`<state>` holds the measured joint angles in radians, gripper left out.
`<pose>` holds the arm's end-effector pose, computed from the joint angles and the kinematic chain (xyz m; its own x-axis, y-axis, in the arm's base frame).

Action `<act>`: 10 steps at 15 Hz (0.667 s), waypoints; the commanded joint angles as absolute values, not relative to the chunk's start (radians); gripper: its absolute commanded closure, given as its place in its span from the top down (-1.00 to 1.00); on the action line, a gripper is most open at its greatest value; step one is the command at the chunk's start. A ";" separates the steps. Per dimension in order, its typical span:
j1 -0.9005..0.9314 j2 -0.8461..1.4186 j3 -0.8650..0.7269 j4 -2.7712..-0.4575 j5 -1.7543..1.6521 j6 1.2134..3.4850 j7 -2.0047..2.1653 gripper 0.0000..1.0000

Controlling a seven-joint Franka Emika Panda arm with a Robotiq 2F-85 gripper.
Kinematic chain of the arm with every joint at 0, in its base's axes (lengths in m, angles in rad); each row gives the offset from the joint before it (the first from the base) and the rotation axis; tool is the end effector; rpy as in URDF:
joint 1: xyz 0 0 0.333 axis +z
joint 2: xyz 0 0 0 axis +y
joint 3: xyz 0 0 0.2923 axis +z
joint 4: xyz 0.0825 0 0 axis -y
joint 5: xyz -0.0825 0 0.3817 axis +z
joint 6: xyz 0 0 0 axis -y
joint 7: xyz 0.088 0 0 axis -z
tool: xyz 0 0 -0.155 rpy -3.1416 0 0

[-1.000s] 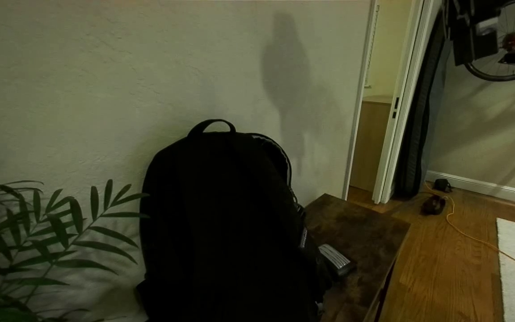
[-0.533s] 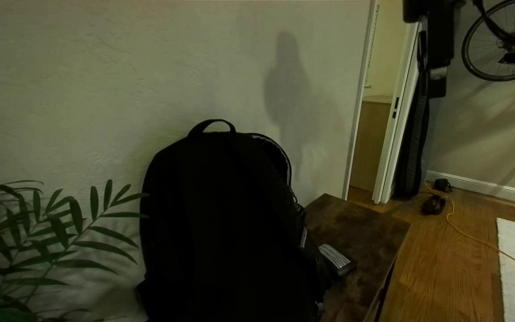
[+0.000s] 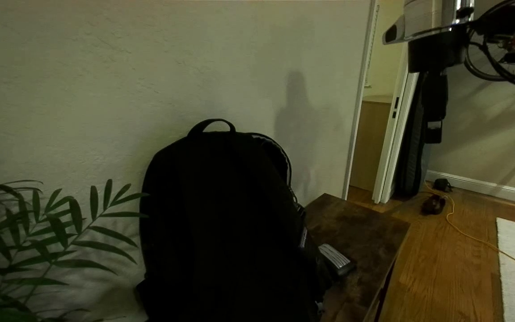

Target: Pick the wallet and put it in the bag

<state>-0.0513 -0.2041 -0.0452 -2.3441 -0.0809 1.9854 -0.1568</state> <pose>0.4479 -0.0516 0.3331 0.9821 0.0960 -0.1623 0.1028 -0.9941 0.0340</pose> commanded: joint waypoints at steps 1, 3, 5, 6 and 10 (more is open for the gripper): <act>-0.047 -0.204 -0.050 -2.344 -0.083 1.984 -0.153 1.00; -0.047 -0.204 -0.050 -2.344 -0.083 1.984 -0.151 1.00; -0.048 -0.187 -0.050 -2.355 -0.087 2.024 -0.146 1.00; -0.048 -0.174 -0.048 -2.364 -0.095 2.051 -0.142 1.00; -0.047 -0.099 -0.043 -2.396 -0.105 2.192 -0.134 1.00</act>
<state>-0.0510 -0.1435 -0.0442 -2.3610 -0.0819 2.0881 -0.1518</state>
